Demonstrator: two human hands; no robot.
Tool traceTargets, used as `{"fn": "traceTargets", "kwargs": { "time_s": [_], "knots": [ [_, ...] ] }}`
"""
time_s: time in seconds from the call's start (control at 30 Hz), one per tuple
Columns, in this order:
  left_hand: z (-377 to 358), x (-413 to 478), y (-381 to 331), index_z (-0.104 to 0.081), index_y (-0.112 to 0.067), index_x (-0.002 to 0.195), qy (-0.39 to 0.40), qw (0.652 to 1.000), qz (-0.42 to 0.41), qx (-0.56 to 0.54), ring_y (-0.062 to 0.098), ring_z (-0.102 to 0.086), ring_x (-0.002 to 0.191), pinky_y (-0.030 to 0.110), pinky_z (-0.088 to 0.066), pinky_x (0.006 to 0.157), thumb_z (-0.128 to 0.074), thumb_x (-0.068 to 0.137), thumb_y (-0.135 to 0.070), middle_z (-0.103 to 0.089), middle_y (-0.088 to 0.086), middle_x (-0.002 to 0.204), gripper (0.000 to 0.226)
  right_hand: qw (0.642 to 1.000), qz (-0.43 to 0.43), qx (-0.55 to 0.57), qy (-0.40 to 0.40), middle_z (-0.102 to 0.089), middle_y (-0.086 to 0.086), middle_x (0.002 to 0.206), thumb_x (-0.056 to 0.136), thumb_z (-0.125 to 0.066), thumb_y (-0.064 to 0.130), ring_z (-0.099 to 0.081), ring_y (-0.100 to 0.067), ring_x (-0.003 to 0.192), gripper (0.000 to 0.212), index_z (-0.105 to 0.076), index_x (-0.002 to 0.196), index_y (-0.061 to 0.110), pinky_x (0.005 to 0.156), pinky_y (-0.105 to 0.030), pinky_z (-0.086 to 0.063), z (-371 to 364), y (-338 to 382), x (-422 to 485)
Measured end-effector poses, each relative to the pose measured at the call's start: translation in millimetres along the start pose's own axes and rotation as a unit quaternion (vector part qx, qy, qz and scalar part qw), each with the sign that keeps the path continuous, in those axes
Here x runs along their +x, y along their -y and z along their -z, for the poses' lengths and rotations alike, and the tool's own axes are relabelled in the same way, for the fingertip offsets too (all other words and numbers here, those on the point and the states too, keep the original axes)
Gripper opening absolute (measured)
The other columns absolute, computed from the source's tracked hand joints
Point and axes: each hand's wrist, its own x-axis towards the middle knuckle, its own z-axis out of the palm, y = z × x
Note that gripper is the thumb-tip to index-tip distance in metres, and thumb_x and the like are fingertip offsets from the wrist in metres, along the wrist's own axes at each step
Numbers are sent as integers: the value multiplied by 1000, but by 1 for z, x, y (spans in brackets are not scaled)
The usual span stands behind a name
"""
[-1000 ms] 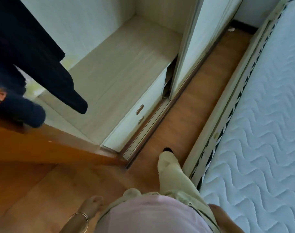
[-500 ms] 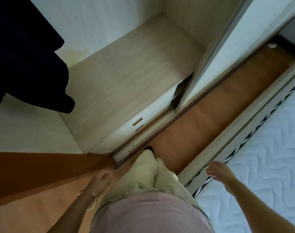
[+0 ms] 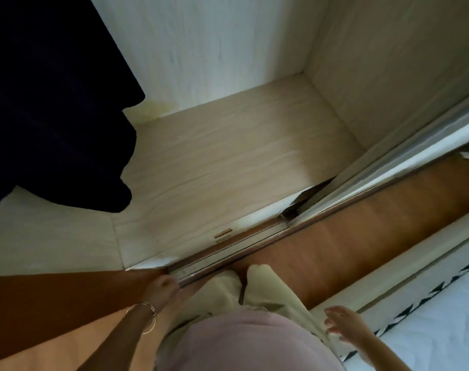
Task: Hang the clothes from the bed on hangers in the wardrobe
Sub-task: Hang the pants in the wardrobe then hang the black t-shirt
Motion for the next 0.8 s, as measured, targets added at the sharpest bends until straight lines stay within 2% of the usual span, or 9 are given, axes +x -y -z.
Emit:
{"fn": "traceTargets", "kwargs": {
  "time_s": [0.1,0.23,0.3,0.4,0.47,0.53,0.6,0.67,0.8],
  "knots": [
    [-12,-11,-28,-57,-22,70,-39,998,-8,-53,20,-55,81,29,-37,71,-53,90,-13,-62,10,87,23,999,13,-28,26,-58,-10,81,96,-43,11,-57,-25,74,30,-53,118,-7,59,-28,-48,28,19,23],
    [-30,-43,-39,-55,-19,78,-30,992,48,-116,10,-53,63,14,-39,44,-50,93,-15,-57,2,81,16,990,46,-119,55,-59,-17,82,94,-46,4,-54,-25,68,29,-54,114,-14,42,-19,-43,63,60,42],
    [-28,-62,-55,-55,-17,75,-36,991,11,-125,13,-53,68,5,-37,38,-51,92,-9,-55,4,82,19,985,81,-138,67,-62,-22,79,93,-46,2,-53,-27,70,29,-54,114,-16,45,-23,-43,78,101,52],
    [-1,-88,-92,-58,-12,81,-121,974,-36,-190,11,-53,71,3,-42,46,-49,91,-1,-57,8,89,17,972,179,-146,49,-59,-19,83,95,-43,4,-53,-25,68,29,-55,115,-14,56,-25,-48,92,188,54],
    [25,-113,-122,-57,-15,98,-175,961,-99,-189,2,-59,74,10,-47,61,-47,93,-11,-60,1,95,12,947,275,-158,49,-60,-14,88,94,-45,8,-57,-26,79,29,-57,116,-6,68,-30,-48,87,253,38],
    [51,-137,-147,-56,-22,102,-231,941,-173,-175,-10,-63,69,13,-43,73,-46,94,-17,-61,-6,97,13,917,356,-163,78,-60,-14,93,94,-44,5,-57,-25,77,27,-57,116,-3,59,-18,-47,76,313,9],
    [78,-166,-176,-56,-26,99,-280,916,-235,-162,-20,-60,68,9,-46,71,-45,94,-16,-62,-11,96,15,879,430,-166,119,-59,-14,93,92,-45,0,-54,-18,68,24,-58,112,-3,44,-4,-41,65,366,-38],
    [105,-201,-208,-58,-28,95,-329,879,-301,-170,-16,-62,74,5,-46,75,-48,93,-12,-63,-14,94,19,836,500,-158,160,-59,-11,89,90,-48,1,-54,-14,69,19,-61,105,3,46,-2,-40,57,410,-96],
    [155,-278,-268,-57,-42,89,-459,780,-413,-103,-1,-63,92,12,-47,87,-56,88,-18,-66,-16,95,24,724,652,-133,181,-66,2,95,92,-48,12,-61,-10,85,20,-62,90,25,67,-14,-41,51,473,-215]
  ]
}}
